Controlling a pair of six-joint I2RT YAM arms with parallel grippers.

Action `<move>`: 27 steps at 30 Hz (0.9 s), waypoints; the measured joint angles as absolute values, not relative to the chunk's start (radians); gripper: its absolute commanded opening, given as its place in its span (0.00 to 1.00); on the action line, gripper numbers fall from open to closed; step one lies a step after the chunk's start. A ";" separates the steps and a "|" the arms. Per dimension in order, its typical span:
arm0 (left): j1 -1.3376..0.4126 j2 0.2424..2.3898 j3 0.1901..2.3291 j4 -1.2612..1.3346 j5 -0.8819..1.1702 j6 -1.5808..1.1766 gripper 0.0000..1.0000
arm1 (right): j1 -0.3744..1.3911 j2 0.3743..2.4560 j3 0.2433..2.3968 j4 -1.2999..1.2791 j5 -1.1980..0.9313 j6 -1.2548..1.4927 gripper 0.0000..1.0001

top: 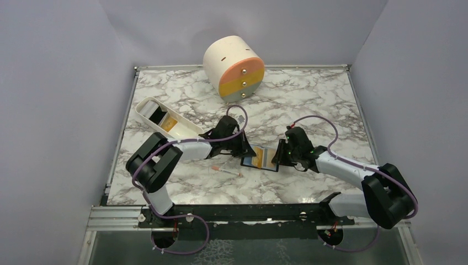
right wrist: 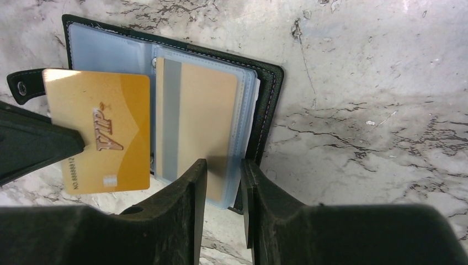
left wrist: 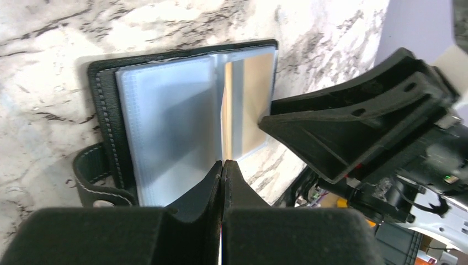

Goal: Put the credit cards into the card holder
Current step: Insert the credit card into the card holder.

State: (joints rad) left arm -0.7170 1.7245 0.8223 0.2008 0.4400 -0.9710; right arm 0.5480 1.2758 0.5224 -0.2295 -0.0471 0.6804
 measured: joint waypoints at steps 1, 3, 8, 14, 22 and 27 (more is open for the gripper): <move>-0.718 1.716 0.822 0.200 0.440 -0.971 0.00 | 0.548 1.275 0.522 -0.229 -0.047 0.682 0.29; -0.722 1.697 0.824 0.200 0.439 -0.972 0.00 | 0.548 1.273 0.521 -0.229 -0.047 0.684 0.29; -0.729 1.678 0.845 0.200 0.440 -0.969 0.00 | 0.548 1.273 0.521 -0.229 -0.047 0.685 0.29; -0.729 1.697 0.878 0.188 0.442 -0.950 0.00 | 0.548 1.273 0.521 -0.229 -0.048 0.685 0.29; -0.729 1.782 0.932 0.119 0.446 -0.896 0.00 | 0.548 1.273 0.521 -0.230 -0.051 0.684 0.29; -0.729 1.785 0.932 0.102 0.447 -0.884 0.00 | 0.548 1.273 0.521 -0.230 -0.051 0.684 0.29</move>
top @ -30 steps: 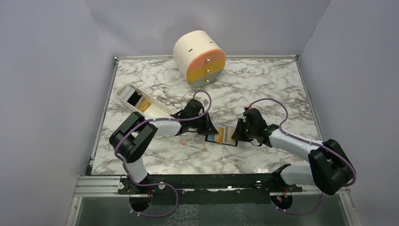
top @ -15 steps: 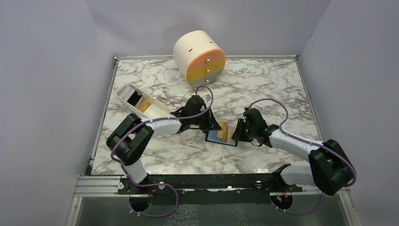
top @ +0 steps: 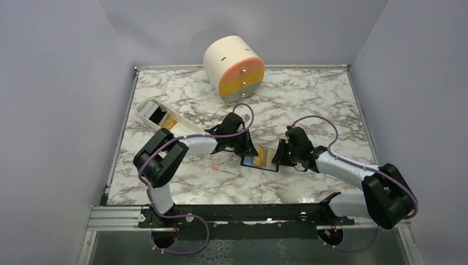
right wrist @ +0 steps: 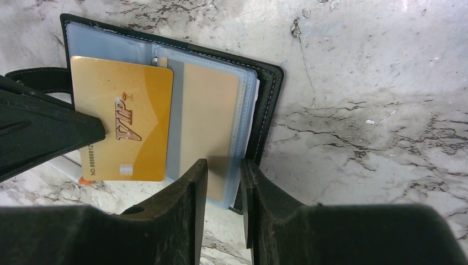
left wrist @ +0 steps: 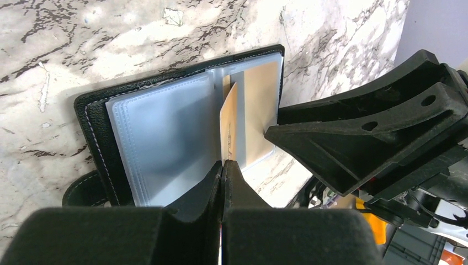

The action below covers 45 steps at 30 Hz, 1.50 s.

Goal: Put the credit cards into the card holder
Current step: Insert the credit card into the card holder.

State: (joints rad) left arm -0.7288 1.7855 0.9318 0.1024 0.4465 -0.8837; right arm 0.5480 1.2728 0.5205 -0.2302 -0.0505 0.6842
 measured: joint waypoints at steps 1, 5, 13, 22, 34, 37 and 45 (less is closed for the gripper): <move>-0.729 1.787 0.932 0.102 0.447 -0.883 0.00 | 0.548 1.273 0.521 -0.230 -0.050 0.684 0.29; -0.729 1.791 0.931 0.103 0.446 -0.883 0.00 | 0.548 1.269 0.521 -0.233 -0.051 0.684 0.29; -0.729 1.791 0.931 0.088 0.444 -0.871 0.00 | 0.548 1.267 0.518 -0.235 -0.050 0.684 0.29; -0.744 1.789 0.929 0.088 0.409 -0.879 0.00 | 0.548 1.260 0.512 -0.234 -0.051 0.688 0.29; -0.750 1.779 0.918 0.088 0.391 -0.886 0.00 | 0.548 1.258 0.510 -0.233 -0.054 0.692 0.28; -0.750 1.779 0.918 0.088 0.390 -0.886 0.00 | 0.548 1.258 0.510 -0.234 -0.054 0.692 0.28; -0.751 1.779 0.906 0.098 0.377 -0.898 0.00 | 0.548 1.258 0.511 -0.234 -0.054 0.692 0.28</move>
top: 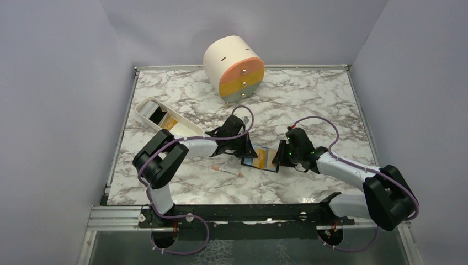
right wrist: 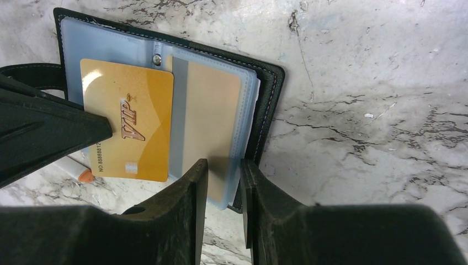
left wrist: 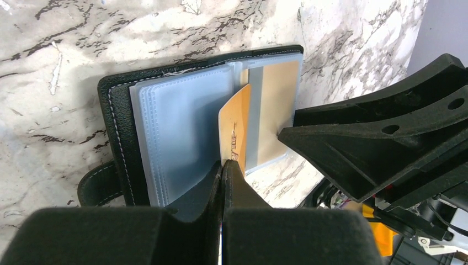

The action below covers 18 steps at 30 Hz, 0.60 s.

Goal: Put the credit cards into the card holder
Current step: Insert the credit card into the card holder.

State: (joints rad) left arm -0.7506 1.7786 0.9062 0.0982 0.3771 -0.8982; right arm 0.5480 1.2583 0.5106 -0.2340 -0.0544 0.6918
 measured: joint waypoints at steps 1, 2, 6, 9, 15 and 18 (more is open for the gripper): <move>-0.751 1.779 0.904 0.103 0.377 -0.900 0.00 | 0.548 1.258 0.511 -0.235 -0.054 0.692 0.28; -0.751 1.779 0.901 0.107 0.376 -0.903 0.00 | 0.548 1.258 0.511 -0.236 -0.054 0.692 0.28; -0.750 1.779 0.893 0.121 0.375 -0.911 0.00 | 0.548 1.258 0.512 -0.239 -0.054 0.692 0.28; -0.751 1.779 0.893 0.126 0.375 -0.918 0.00 | 0.548 1.258 0.512 -0.239 -0.054 0.692 0.28; -0.750 1.782 0.893 0.128 0.375 -0.927 0.00 | 0.548 1.258 0.512 -0.239 -0.054 0.693 0.28; -0.750 1.784 0.894 0.131 0.375 -0.928 0.00 | 0.548 1.258 0.512 -0.239 -0.054 0.693 0.28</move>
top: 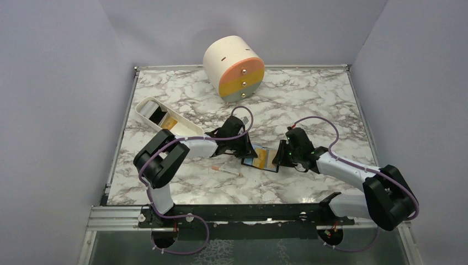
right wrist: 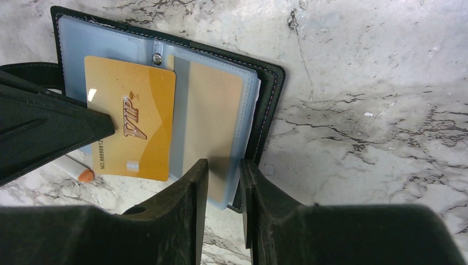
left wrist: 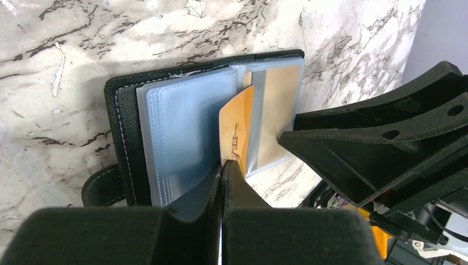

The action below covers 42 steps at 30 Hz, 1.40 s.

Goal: Put the credit cards into the card holder
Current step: Insert the credit card into the card holder.

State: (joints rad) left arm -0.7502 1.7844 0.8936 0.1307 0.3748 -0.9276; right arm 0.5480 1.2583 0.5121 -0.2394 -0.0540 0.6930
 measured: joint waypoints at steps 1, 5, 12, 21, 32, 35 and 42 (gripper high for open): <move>-0.750 1.786 0.894 0.131 0.374 -0.928 0.00 | 0.548 1.258 0.512 -0.239 -0.054 0.693 0.28; -0.750 1.798 0.904 0.134 0.374 -0.927 0.00 | 0.548 1.258 0.512 -0.240 -0.054 0.695 0.28; -0.750 1.808 0.924 0.141 0.375 -0.926 0.00 | 0.548 1.259 0.512 -0.240 -0.054 0.696 0.27; -0.750 1.806 0.924 0.133 0.374 -0.929 0.00 | 0.548 1.259 0.512 -0.241 -0.053 0.696 0.27; -0.752 1.782 0.916 0.105 0.358 -0.937 0.00 | 0.548 1.259 0.512 -0.242 -0.053 0.702 0.27; -0.752 1.782 0.912 0.110 0.357 -0.943 0.00 | 0.548 1.259 0.512 -0.242 -0.053 0.703 0.27; -0.752 1.782 0.908 0.122 0.360 -0.952 0.00 | 0.548 1.259 0.512 -0.242 -0.053 0.702 0.27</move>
State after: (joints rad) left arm -0.7521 1.7824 0.9085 0.1223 0.3603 -0.9524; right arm 0.5480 1.2587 0.5121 -0.2417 -0.0528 0.7025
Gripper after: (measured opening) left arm 0.009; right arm 0.269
